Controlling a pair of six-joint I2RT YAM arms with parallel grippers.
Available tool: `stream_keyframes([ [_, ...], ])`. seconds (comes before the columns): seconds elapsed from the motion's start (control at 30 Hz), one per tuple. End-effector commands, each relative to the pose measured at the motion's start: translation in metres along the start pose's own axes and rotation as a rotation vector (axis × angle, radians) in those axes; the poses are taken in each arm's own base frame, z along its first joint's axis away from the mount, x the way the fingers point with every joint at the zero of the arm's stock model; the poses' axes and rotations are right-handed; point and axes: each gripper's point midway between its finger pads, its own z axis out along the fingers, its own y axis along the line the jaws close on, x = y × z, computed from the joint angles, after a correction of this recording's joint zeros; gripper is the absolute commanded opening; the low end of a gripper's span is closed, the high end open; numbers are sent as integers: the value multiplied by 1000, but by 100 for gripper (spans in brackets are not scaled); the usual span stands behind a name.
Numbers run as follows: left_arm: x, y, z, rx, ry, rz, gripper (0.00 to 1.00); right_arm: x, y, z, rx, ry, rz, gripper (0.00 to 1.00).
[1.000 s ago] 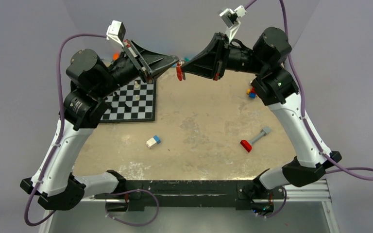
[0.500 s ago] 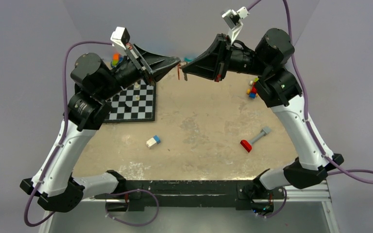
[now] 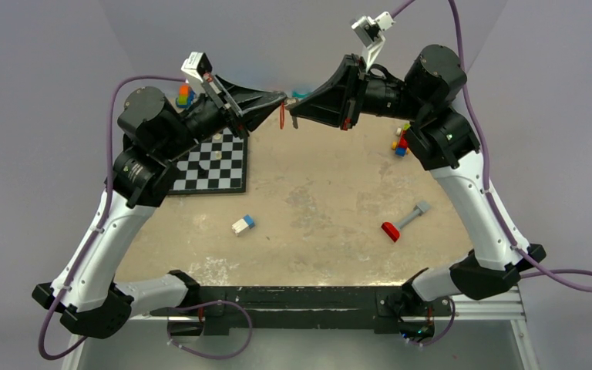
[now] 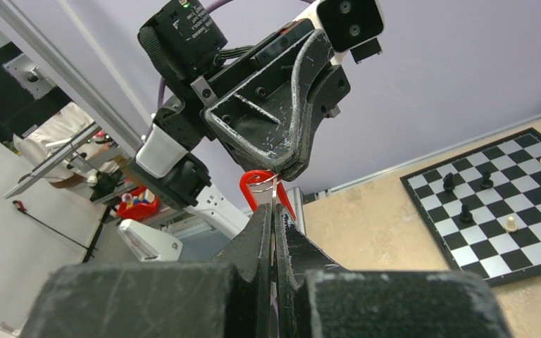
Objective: Remove the keys from the keyring
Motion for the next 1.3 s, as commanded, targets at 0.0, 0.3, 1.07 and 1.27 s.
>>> stream_keyframes([
  [0.0,0,18,3,-60,17,-34,0,-30,39,-13,-56,-86,-131,0],
  [0.3,0,25,11,-46,48,-122,0,-30,39,-12,-61,-84,-136,0],
  [1.07,-14,39,-4,-177,-87,-52,0,-26,36,-10,-60,-63,-137,0],
  [1.27,-15,29,-3,-125,-53,69,0,-22,35,-12,-57,-51,-137,0],
])
